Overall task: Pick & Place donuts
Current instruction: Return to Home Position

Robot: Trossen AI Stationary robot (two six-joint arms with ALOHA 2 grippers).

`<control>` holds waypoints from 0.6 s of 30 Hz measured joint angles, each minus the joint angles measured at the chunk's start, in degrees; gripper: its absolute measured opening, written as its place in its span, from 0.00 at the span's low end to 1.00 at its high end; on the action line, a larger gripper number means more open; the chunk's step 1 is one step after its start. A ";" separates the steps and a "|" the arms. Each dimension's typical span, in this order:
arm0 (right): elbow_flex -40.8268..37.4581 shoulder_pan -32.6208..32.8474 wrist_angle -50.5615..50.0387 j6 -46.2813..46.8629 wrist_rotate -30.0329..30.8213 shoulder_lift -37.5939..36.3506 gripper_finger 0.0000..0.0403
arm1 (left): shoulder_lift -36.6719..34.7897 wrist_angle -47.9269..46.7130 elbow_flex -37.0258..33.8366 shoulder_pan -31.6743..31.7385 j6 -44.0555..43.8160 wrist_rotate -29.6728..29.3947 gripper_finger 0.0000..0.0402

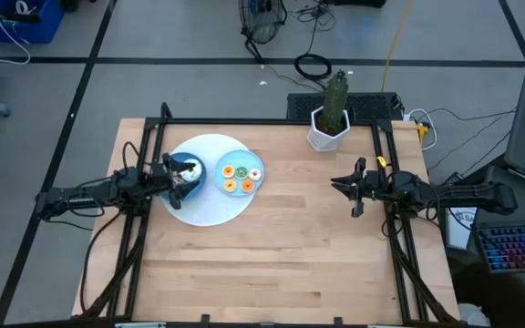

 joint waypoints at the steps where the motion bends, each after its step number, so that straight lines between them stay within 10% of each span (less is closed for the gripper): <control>1: 0.01 0.00 0.00 0.00 0.00 -0.01 0.11 | 0.00 -0.01 0.00 0.02 0.02 0.00 0.78; 18: 0.01 -0.01 0.00 0.00 0.00 0.00 0.11 | 0.01 0.01 0.00 0.02 0.00 0.01 0.78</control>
